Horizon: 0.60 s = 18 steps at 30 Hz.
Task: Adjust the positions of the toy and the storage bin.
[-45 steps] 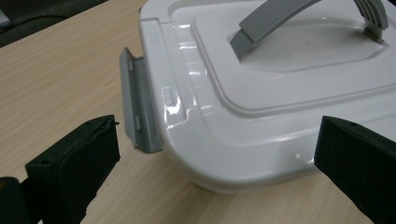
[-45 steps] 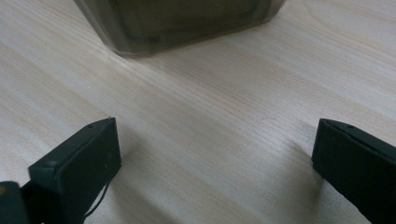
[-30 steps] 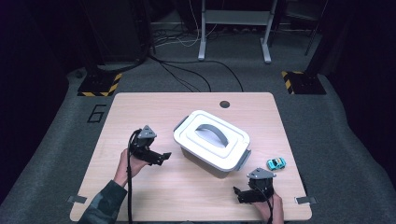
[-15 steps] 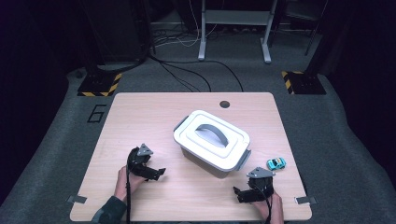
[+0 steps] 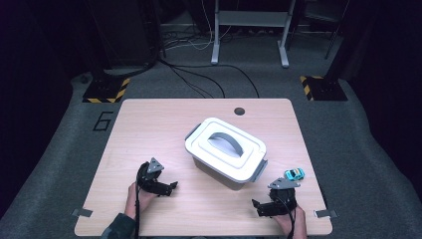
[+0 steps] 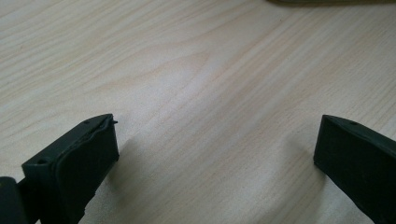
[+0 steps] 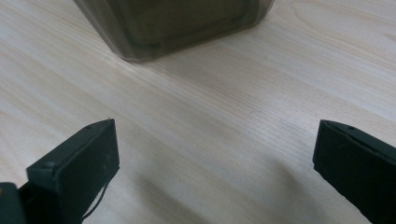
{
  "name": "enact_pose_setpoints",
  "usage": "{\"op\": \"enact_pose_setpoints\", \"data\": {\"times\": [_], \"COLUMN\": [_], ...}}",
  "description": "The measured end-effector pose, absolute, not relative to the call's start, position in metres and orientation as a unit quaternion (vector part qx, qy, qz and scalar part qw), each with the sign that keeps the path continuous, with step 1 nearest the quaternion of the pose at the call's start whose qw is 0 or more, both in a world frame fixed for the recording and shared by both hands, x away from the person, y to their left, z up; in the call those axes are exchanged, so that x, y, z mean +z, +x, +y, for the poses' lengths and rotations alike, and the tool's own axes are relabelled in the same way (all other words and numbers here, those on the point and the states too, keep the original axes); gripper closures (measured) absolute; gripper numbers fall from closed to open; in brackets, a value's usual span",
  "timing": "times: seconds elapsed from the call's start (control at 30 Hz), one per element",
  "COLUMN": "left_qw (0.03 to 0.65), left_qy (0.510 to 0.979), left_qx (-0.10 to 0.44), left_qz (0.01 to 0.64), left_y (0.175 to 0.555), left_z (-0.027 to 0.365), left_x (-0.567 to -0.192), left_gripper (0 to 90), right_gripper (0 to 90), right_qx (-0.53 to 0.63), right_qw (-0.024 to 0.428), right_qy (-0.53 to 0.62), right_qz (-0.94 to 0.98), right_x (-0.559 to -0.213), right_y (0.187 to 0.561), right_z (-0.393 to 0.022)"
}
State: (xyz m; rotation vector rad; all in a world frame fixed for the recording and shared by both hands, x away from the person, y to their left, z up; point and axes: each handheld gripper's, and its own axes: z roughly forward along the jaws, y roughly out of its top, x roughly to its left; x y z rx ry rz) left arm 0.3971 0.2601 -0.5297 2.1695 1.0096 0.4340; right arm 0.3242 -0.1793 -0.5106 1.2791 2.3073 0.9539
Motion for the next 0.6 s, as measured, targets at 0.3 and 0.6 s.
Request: {"op": "enact_pose_setpoints", "data": {"times": [0.3, 0.6], "left_qw": [0.347, 0.347], "left_qy": [0.835, 0.834], "left_qx": [0.169, 0.168], "left_qz": [0.392, 0.394], "left_y": [0.396, 0.396], "left_z": [0.260, 0.259], "left_x": [-0.530, -0.530], "left_gripper": [0.0, 0.0], "right_gripper": [0.6, 0.8], "right_qx": [0.343, 0.348], "right_qw": [0.166, 0.167], "right_qy": [0.445, 0.437], "right_qz": [0.810, 0.812], "right_x": [-0.486, -0.461], "right_y": [0.316, 0.310], "right_z": [-0.182, -0.186]}}
